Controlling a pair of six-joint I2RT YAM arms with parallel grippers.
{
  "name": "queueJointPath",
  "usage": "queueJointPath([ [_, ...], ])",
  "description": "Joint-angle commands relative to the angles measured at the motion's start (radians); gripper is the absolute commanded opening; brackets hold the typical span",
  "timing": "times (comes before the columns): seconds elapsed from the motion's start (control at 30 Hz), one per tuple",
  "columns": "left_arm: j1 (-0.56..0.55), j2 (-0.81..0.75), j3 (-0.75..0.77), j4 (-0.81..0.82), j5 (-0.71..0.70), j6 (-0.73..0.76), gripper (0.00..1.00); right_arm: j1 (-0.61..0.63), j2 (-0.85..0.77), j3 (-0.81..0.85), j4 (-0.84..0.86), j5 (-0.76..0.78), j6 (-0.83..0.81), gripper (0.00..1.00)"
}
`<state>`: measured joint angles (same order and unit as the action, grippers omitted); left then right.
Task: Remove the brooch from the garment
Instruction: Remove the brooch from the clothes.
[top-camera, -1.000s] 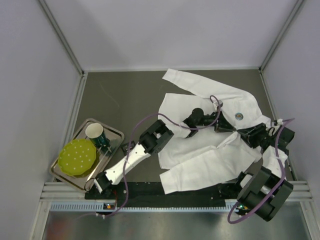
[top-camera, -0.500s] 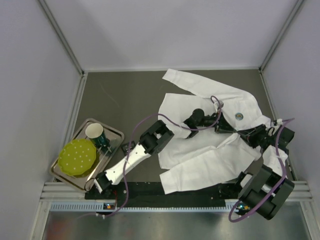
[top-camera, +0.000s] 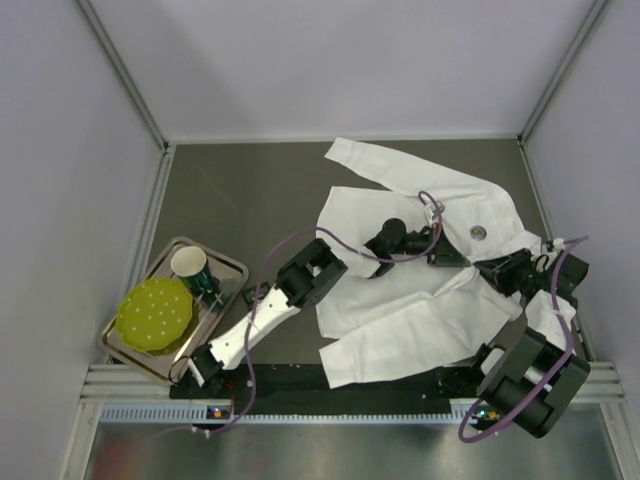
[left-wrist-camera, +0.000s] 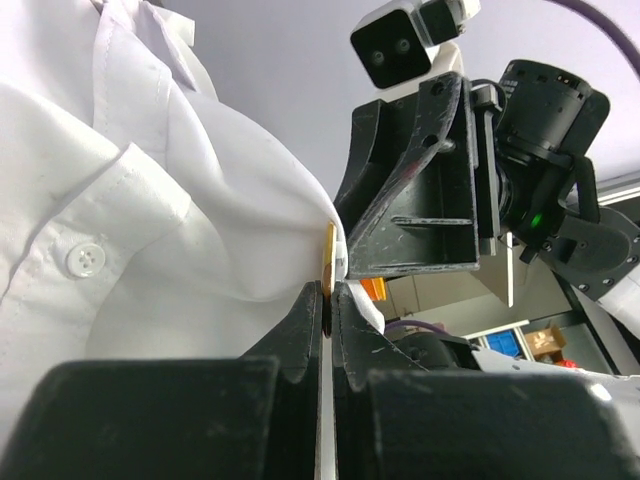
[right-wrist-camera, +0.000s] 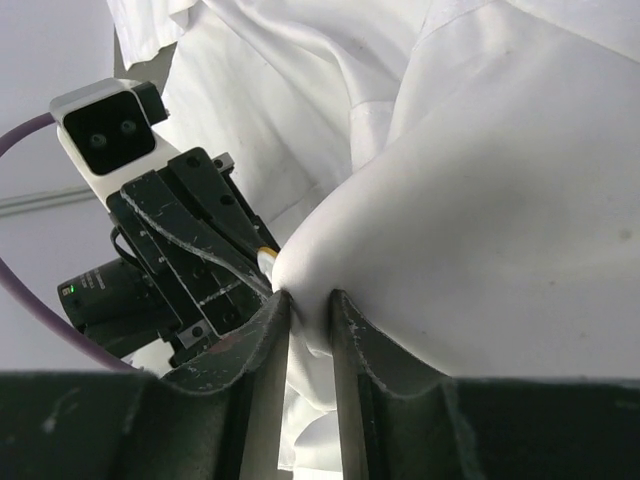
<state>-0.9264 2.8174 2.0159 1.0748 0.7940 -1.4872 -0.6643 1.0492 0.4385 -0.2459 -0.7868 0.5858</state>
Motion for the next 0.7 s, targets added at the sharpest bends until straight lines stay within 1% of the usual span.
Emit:
queueJointPath([
  [0.0,-0.005,-0.134,-0.040,0.024,0.004,0.111,0.00,-0.006,-0.017,0.006,0.039,-0.031,0.003,0.27],
  [0.13,-0.002,-0.125,-0.017,-0.107,0.002,0.140,0.00,-0.008,-0.064,0.000,0.034,-0.037,0.035,0.35],
  [0.23,0.004,-0.127,-0.016,-0.116,0.014,0.146,0.00,-0.006,-0.075,-0.007,0.031,-0.023,0.029,0.37],
  [0.3,0.006,-0.134,-0.016,-0.128,0.019,0.162,0.00,-0.008,-0.051,-0.003,0.033,-0.029,0.026,0.37],
  [0.5,0.004,-0.151,-0.019,-0.125,0.017,0.160,0.00,-0.008,-0.035,0.005,0.036,-0.029,0.013,0.29],
  [0.6,0.001,-0.156,-0.011,-0.124,0.022,0.163,0.00,-0.008,-0.028,0.005,0.037,-0.032,0.005,0.29],
  [0.67,-0.003,-0.157,-0.006,-0.125,0.031,0.166,0.00,-0.008,-0.020,0.006,0.039,-0.034,0.003,0.32],
])
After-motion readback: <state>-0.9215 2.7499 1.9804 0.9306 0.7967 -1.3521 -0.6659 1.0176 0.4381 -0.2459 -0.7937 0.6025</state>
